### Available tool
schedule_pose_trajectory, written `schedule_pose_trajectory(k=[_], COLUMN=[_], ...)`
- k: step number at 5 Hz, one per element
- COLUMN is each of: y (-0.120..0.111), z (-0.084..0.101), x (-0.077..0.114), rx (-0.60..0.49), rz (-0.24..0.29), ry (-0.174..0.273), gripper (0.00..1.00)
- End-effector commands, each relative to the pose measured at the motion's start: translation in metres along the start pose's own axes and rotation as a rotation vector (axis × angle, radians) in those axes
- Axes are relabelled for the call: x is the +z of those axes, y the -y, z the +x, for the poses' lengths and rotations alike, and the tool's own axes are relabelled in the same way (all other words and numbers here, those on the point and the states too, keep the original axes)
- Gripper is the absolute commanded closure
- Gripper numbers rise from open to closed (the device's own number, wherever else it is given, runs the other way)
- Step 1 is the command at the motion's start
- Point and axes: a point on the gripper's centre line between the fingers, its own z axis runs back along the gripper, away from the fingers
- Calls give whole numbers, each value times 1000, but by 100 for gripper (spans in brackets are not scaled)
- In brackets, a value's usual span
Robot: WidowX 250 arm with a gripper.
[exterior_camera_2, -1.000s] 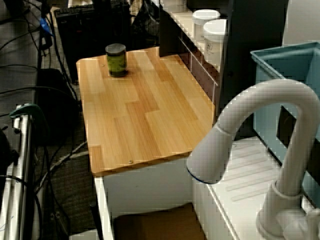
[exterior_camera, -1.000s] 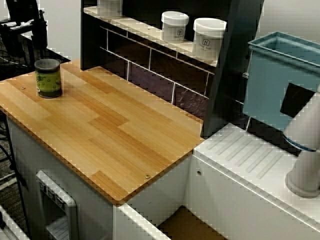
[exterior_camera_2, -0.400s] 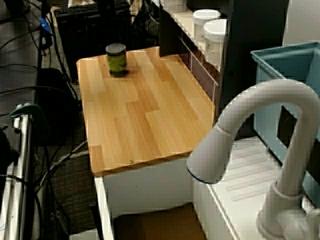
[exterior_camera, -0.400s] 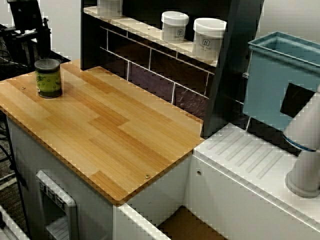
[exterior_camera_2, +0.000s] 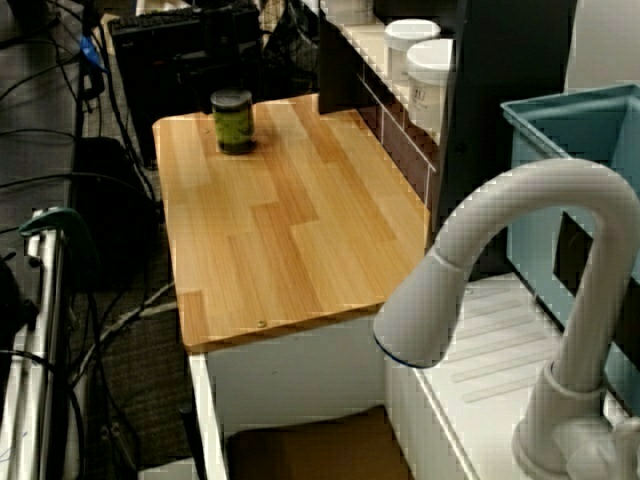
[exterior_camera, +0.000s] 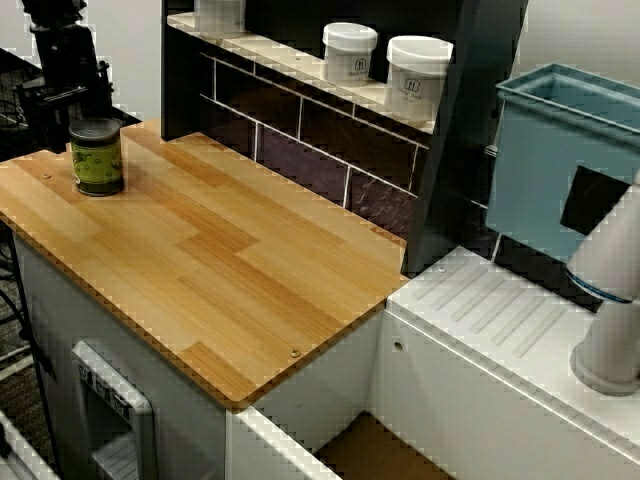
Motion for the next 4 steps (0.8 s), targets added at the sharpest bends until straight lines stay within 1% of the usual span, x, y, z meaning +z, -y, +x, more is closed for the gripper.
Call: schedule_pose_trajectory(k=[1, 2, 3, 4], y=[2, 8, 14, 25], z=[21, 47, 80, 104], x=[4, 7, 9, 9], rx=[15, -5, -21, 127], rz=[3, -24, -45, 9], ry=[21, 65, 102, 161], gripper=[0, 0, 0, 0])
